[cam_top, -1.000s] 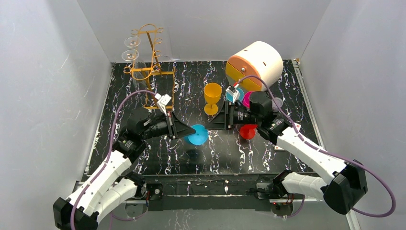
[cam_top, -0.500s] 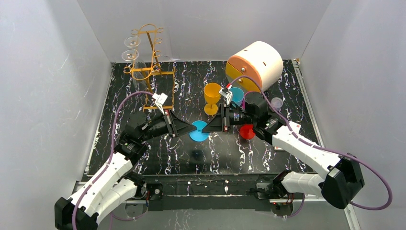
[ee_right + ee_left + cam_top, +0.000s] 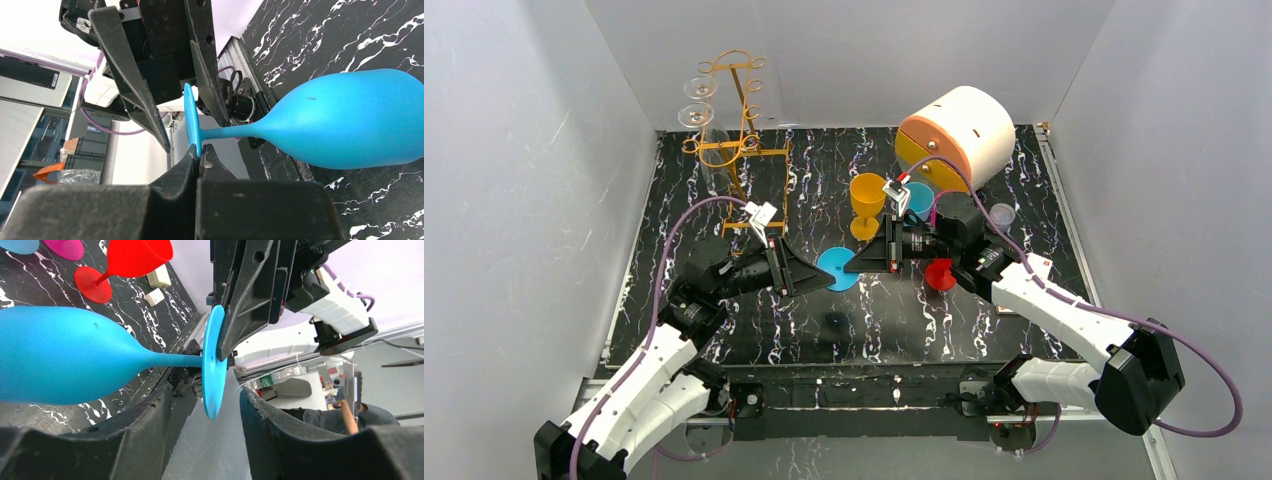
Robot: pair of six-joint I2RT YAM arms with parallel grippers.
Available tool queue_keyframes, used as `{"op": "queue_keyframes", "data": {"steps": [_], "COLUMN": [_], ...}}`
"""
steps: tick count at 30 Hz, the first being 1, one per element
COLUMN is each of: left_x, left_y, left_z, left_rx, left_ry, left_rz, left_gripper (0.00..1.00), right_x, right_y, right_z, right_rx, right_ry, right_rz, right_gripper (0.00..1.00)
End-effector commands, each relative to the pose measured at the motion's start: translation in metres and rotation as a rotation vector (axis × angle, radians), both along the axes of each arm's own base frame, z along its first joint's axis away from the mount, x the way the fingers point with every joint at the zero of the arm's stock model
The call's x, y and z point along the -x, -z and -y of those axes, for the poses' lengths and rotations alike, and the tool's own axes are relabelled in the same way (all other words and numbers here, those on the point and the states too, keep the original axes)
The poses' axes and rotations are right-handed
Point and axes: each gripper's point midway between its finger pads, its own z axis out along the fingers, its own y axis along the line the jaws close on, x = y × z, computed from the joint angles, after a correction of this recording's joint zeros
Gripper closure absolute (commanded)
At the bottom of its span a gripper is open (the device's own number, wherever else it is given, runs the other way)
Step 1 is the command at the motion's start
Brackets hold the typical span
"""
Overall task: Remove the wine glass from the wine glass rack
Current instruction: Place the wine glass at the center of the board.
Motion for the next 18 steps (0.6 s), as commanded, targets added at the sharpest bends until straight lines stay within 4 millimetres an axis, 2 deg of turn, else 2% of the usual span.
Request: {"op": "queue_keyframes", "data": {"steps": [1, 3, 6, 12, 15, 18], "left_x": [0.01, 0.009, 0.002, -0.001, -0.001, 0.0], "left_y": [-0.013, -0.012, -0.014, -0.014, -0.013, -0.011], "left_z": [0.003, 0.003, 0.002, 0.004, 0.003, 0.002], "left_rx": [0.006, 0.003, 0.001, -0.006, -0.01, -0.015], "left_ry": [0.062, 0.054, 0.015, 0.015, 0.015, 0.017], "left_rz": [0.03, 0.029, 0.039, 0.047, 0.057, 0.077], "left_gripper": [0.56, 0.64, 0.68, 0.86, 1.0, 1.0], "right_x": [-0.001, -0.002, -0.001, 0.001, 0.001, 0.002], "right_y": [-0.013, -0.013, -0.013, -0.013, -0.015, -0.015], "right_z": [0.0, 0.0, -0.001, 0.0, 0.001, 0.002], "right_rx": [-0.038, -0.039, -0.037, -0.035, -0.031, -0.029], "right_ry": [0.004, 0.007, -0.003, -0.011, -0.014, -0.014], "right_rz": [0.074, 0.075, 0.074, 0.08, 0.088, 0.092], "right_gripper": [0.99, 0.99, 0.99, 0.99, 0.99, 0.89]}}
